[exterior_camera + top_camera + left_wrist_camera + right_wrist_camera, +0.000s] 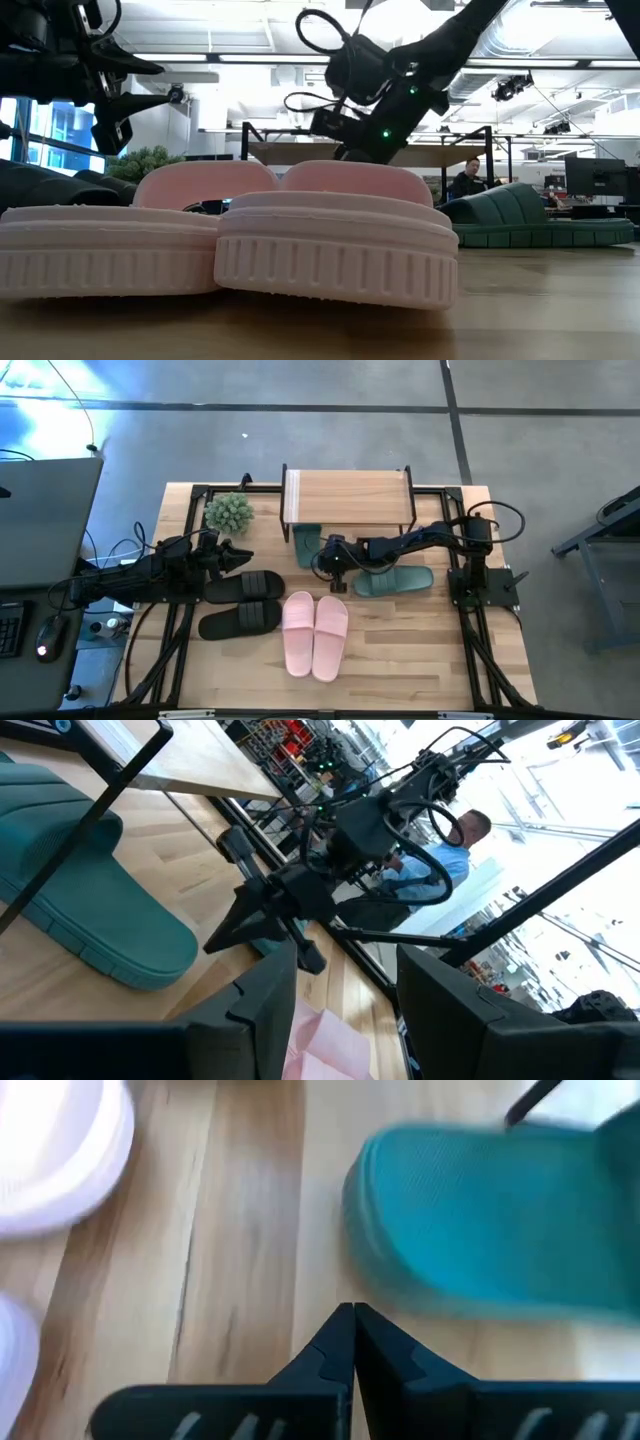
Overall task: Pick and place slides into the shelf
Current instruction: Put the bottom green slides under the shelf
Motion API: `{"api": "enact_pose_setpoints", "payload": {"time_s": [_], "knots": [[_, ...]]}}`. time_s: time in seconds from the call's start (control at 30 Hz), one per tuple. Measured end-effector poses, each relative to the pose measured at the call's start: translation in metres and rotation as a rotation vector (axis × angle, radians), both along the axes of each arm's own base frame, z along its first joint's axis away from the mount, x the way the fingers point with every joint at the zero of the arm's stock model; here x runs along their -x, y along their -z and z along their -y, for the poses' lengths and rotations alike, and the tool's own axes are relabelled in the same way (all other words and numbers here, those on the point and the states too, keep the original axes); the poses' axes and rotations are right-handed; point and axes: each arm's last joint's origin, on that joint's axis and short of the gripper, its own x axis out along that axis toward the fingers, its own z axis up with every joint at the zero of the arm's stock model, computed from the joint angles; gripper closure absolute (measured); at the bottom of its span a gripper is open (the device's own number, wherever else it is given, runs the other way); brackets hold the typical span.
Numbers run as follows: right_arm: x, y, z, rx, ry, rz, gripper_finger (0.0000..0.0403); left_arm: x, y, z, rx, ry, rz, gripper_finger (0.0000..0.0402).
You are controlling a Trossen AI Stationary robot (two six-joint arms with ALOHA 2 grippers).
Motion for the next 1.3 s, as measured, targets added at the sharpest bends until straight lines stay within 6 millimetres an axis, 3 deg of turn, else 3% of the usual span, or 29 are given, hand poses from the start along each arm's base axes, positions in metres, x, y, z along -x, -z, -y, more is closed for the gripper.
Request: {"api": "enact_pose_setpoints", "payload": {"time_s": [0.2, 0.5, 0.7, 1.1, 1.3], "knots": [[-0.002, 0.000, 0.001, 0.048, 0.018, 0.022, 0.0403, 0.000, 0.000, 0.000, 0.000, 0.000, 0.000, 0.0243], [-0.010, 0.017, -0.008, 0.136, -0.015, 0.021, 0.0403, 0.000, 0.000, 0.000, 0.000, 0.000, 0.000, 0.0243], [-0.013, 0.013, -0.007, 0.152, -0.010, 0.075, 0.0403, 0.000, 0.000, 0.000, 0.000, 0.000, 0.000, 0.0243], [-0.010, 0.017, 0.027, 0.127, 0.112, 0.080, 0.0403, 0.000, 0.000, 0.000, 0.000, 0.000, 0.000, 0.0243], [-0.011, 0.016, 0.032, 0.104, 0.102, 0.098, 0.0403, 0.000, 0.000, 0.000, 0.000, 0.000, 0.000, 0.0243]]}}
